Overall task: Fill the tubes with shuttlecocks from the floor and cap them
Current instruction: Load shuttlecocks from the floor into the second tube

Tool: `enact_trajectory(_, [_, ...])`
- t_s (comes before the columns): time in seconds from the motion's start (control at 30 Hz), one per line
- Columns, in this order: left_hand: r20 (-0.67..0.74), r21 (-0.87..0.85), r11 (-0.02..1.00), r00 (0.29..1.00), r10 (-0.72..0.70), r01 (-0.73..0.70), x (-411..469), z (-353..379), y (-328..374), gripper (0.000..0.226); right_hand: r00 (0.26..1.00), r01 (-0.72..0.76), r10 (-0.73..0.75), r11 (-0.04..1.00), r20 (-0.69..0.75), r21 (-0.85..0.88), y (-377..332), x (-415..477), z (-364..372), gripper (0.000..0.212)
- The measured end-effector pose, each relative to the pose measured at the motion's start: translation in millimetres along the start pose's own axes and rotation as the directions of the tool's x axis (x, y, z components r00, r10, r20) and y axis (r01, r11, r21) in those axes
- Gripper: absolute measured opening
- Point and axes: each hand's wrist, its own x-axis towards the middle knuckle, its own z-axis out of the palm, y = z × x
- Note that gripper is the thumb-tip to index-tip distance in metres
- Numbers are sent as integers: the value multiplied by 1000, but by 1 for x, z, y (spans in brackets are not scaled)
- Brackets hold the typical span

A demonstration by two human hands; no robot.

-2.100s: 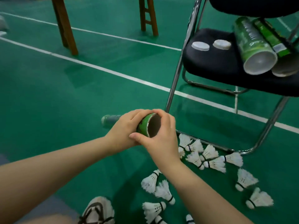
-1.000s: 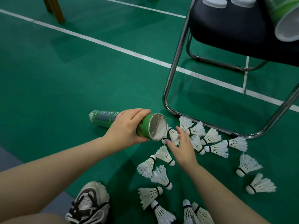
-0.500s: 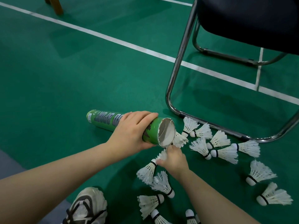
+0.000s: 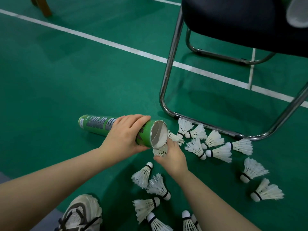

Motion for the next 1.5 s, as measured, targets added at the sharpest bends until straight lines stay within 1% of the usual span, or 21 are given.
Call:
enact_trajectory(0.1, [19,27,1000,1000,5,-6,-3,-1,3,81,993,17,5,983,-115,185,-12,-11,-28,78])
enact_trajectory(0.2, [28,22,1000,999,-15,14,-4,-2,7,89,942,75,51,931,-331,357,-28,-27,-68,75])
enact_trajectory(0.27, [24,12,1000,999,-21,21,-5,-4,9,89,888,154,88,868,-452,472,-39,-41,-94,72])
enact_trajectory(0.33, [21,7,1000,1000,-21,21,-6,-5,13,88,856,254,81,795,-511,551,-50,-56,-111,71])
enact_trajectory(0.37, [18,5,1000,1000,-19,19,-6,-5,15,88,852,300,50,770,-522,564,-55,-63,-115,70])
enact_trajectory(0.43, [3,-3,1000,1000,-18,18,-6,-5,19,87,860,363,-50,760,-508,539,-65,-74,-113,69])
enact_trajectory(0.53, [-29,-35,999,999,-18,17,-7,-8,23,78,870,384,-179,830,-459,405,-71,-84,-93,72])
enact_trajectory(0.7, [-77,-106,994,996,-37,29,-8,-18,26,71,890,361,-275,913,-364,191,-74,-88,-65,92])
enact_trajectory(0.8, [-93,-137,990,995,-43,29,-13,-24,25,70,900,366,-320,923,-296,117,-78,-87,-61,103])
enact_trajectory(0.87, [-94,-169,985,994,-55,39,-15,-26,23,70,898,391,-364,918,-248,70,-83,-87,-60,105])
enact_trajectory(0.93, [-94,-195,980,993,-67,48,-16,-27,20,71,881,428,-397,901,-258,75,-87,-89,-60,98])
enact_trajectory(0.97, [-99,-203,978,992,-76,54,-17,-28,18,72,853,465,-420,882,-309,84,-88,-90,-60,90])
enact_trajectory(1.03, [-119,-218,973,987,-104,76,-16,-32,15,74,757,557,-484,829,-438,46,-90,-92,-58,64])
enact_trajectory(1.07, [-131,-229,970,985,-117,85,-16,-34,15,75,714,589,-520,808,-469,1,-91,-92,-56,51])
enact_trajectory(1.1, [-141,-239,967,982,-127,90,-16,-36,14,75,690,604,-552,795,-468,-48,-93,-91,-54,41])
enact_trajectory(1.13, [-148,-247,965,980,-132,92,-16,-37,14,75,684,607,-575,790,-449,-88,-94,-91,-52,36])
enact_trajectory(1.23, [-149,-247,965,981,-128,88,-19,-37,12,73,707,585,-583,800,-401,-133,-99,-88,-47,33])
enact_trajectory(1.3, [-141,-235,968,983,-118,83,-22,-35,9,72,741,564,-575,813,-348,-143,-101,-85,-46,36])
enact_trajectory(1.4, [-128,-183,981,988,-92,67,-27,-33,3,71,833,503,-531,844,-155,-188,-109,-83,-48,41])
enact_trajectory(1.43, [-121,-165,984,989,-86,65,-30,-32,1,71,854,488,-511,851,-93,-196,-112,-82,-50,38])
enact_trajectory(1.5, [-101,-140,989,992,-71,57,-33,-30,-1,70,869,483,-495,851,-7,-206,-114,-79,-52,32])
